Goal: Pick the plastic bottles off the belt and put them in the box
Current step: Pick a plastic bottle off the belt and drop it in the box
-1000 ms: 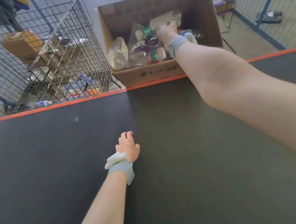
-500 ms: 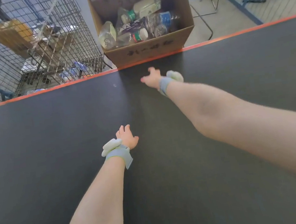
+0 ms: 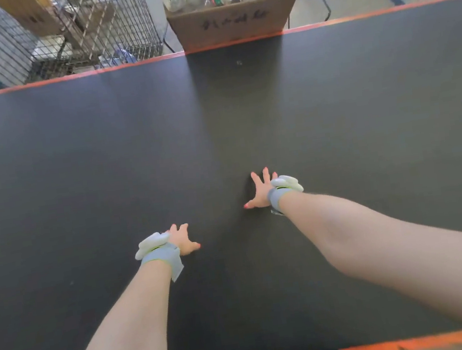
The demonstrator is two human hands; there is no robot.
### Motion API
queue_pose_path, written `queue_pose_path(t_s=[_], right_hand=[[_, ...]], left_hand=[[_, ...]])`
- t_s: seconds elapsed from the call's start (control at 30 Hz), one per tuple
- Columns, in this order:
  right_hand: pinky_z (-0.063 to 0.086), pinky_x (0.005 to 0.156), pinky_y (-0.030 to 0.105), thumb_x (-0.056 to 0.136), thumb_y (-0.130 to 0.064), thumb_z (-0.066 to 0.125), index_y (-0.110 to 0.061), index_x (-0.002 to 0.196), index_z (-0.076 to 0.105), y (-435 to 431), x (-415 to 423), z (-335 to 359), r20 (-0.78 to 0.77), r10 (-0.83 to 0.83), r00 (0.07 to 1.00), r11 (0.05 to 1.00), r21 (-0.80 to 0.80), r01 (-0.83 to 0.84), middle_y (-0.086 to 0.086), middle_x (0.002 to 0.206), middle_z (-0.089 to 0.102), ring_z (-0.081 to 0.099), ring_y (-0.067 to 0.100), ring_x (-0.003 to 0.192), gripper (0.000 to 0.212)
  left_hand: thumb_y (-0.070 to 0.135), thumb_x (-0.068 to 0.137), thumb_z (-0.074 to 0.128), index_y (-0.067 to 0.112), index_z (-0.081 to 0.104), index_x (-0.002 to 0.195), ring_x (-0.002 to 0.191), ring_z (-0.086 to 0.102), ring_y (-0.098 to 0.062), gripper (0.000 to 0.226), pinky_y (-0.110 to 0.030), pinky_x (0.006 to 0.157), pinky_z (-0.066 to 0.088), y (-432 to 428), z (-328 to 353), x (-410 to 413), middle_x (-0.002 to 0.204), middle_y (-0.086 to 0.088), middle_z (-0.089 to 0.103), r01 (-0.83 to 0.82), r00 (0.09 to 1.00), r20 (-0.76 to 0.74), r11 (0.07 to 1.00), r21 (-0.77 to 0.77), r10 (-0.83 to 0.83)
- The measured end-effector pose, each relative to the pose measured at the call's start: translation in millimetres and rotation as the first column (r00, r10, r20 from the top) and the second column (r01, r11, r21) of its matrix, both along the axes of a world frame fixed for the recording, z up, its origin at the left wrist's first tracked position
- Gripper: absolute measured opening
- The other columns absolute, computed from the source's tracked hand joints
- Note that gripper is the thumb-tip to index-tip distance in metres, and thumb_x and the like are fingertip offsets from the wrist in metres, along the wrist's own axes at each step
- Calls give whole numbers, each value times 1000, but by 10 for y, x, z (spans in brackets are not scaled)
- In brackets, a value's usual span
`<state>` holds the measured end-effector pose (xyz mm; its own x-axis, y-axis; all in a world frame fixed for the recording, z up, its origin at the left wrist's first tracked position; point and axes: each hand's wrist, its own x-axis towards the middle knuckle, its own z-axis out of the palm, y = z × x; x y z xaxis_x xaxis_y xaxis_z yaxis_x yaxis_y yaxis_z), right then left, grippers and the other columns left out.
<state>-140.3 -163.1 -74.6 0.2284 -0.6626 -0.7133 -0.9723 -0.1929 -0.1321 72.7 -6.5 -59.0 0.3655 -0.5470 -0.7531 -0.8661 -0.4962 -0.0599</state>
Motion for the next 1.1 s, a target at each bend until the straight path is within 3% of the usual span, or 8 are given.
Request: queue_pose_path(t_s=[0.13,0.23,0.43,0.67,0.83,1.1], right_hand=[[24,115,44,81,-61,62,-32,153,-10,141,15,220,38,38,999,998,-46,-36,2,161,-18,-6,30,149,106],[37,106,41,83,-56,64,-34,153,-10,266,49,397,109,7,994,998,-60,0,-2,160,-19,-7,28,149,104],[37,106,41,85,-54,63,-35,153,-9,478,34,592,123,55,991,995,-91,-44,-2,161,-18,1,30,149,101],[31,110,44,85,-55,61,-34,153,-9,617,25,721,88,108,990,989,-109,-98,-1,161,-17,9,32,148,100],[11,118,48,87,-50,62,-30,154,-6,803,69,684,23,182,983,973,-146,-177,4,160,-19,-7,33,149,98],[14,117,46,84,-53,63,-33,154,-7,967,500,641,71,206,976,972,-131,-196,2,161,-17,-5,32,149,101]], left_hand=[[42,91,56,20,15,152,141,27,-32,76,-41,115,26,92,77,-27,157,-8,17,-47,999,-14,993,-110,45],[41,90,58,19,11,153,145,17,-33,81,-42,118,19,144,162,-29,159,-9,11,-70,998,-9,979,-192,69],[42,91,57,22,4,154,147,5,-34,84,-44,119,14,270,311,-73,161,-6,1,-97,995,3,964,-249,101],[46,91,53,22,3,154,148,-7,-31,83,-48,119,10,489,374,-27,161,-6,-3,-107,992,35,954,-281,121],[41,93,53,20,2,154,148,-1,-32,82,-43,120,10,813,395,-40,161,-7,-3,-194,980,-17,943,-270,197],[44,91,54,25,0,153,148,-7,-28,85,-51,119,11,1227,334,323,161,-4,-10,-280,957,8,930,-240,290]])
